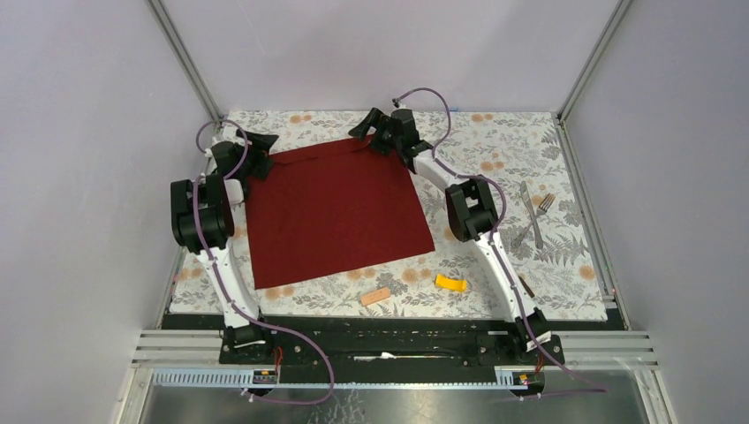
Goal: Fold the napkin into a case and place the utensils inside
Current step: Flatten out the crumpled napkin at the center of the board.
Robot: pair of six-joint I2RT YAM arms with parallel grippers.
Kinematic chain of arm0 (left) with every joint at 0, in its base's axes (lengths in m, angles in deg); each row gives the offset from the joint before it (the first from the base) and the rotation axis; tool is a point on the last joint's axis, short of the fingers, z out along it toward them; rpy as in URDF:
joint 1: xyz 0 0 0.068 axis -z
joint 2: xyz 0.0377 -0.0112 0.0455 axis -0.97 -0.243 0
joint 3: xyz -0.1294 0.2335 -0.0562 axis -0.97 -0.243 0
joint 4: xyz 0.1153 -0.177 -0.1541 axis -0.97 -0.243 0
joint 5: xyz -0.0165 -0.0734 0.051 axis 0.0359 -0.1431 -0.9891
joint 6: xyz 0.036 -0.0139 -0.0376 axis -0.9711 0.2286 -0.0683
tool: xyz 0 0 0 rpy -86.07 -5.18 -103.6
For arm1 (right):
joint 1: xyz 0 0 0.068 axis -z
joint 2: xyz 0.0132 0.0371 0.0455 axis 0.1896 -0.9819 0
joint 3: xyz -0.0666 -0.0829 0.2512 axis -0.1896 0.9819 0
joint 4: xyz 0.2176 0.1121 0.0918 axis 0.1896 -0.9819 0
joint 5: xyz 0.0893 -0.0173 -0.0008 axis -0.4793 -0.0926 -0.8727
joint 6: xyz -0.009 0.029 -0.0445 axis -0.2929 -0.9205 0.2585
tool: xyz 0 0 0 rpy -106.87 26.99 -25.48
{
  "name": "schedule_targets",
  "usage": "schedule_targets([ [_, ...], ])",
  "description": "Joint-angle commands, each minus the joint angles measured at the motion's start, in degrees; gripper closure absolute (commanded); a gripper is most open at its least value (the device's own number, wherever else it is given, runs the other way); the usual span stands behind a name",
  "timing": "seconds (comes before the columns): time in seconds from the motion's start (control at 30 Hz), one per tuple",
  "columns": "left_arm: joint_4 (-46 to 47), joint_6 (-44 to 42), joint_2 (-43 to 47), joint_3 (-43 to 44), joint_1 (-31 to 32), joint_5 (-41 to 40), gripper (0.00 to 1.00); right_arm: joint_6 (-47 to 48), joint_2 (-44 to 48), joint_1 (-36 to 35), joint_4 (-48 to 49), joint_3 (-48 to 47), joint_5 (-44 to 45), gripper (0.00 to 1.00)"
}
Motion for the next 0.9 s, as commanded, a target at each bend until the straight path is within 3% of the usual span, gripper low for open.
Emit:
schedule_targets([
  [0.0,10.7,2.3,-7.7,10.2,-0.6,3.4,0.01,-0.2,-5.1,0.3,9.8,-7.6,2.5,0.03],
  [0.1,18.6,5.1,-11.6,16.9,-0.8,6.1,0.01,3.2,-8.2,0.3,15.0,-13.2,6.2,0.04],
  [0.2,17.0,1.8,-12.3,23.8,-1.4,5.6,0.01,7.5,-9.3,0.3,18.8,-16.8,13.5,0.0],
  [0.37,-3.8,-6.8,-7.7,30.1,-3.0,0.3,0.01,11.4,-3.6,1.6,17.6,-14.9,15.1,0.0],
  [0.5,-25.1,-10.2,-3.4,31.4,-3.1,-1.3,0.01,14.6,8.1,2.0,7.1,-5.5,9.1,0.0],
  [0.57,-31.1,-10.9,-0.1,28.0,-2.9,1.2,0.01,16.3,13.4,2.0,-1.2,0.3,5.9,0.0],
  [0.7,-35.3,-13.1,11.0,13.0,-1.6,6.6,0.01,18.1,28.3,1.9,-23.0,13.5,6.0,0.0],
  [0.87,-48.1,-25.7,25.4,1.3,4.0,6.6,0.01,18.3,42.4,0.5,-39.9,33.0,5.6,0.0],
])
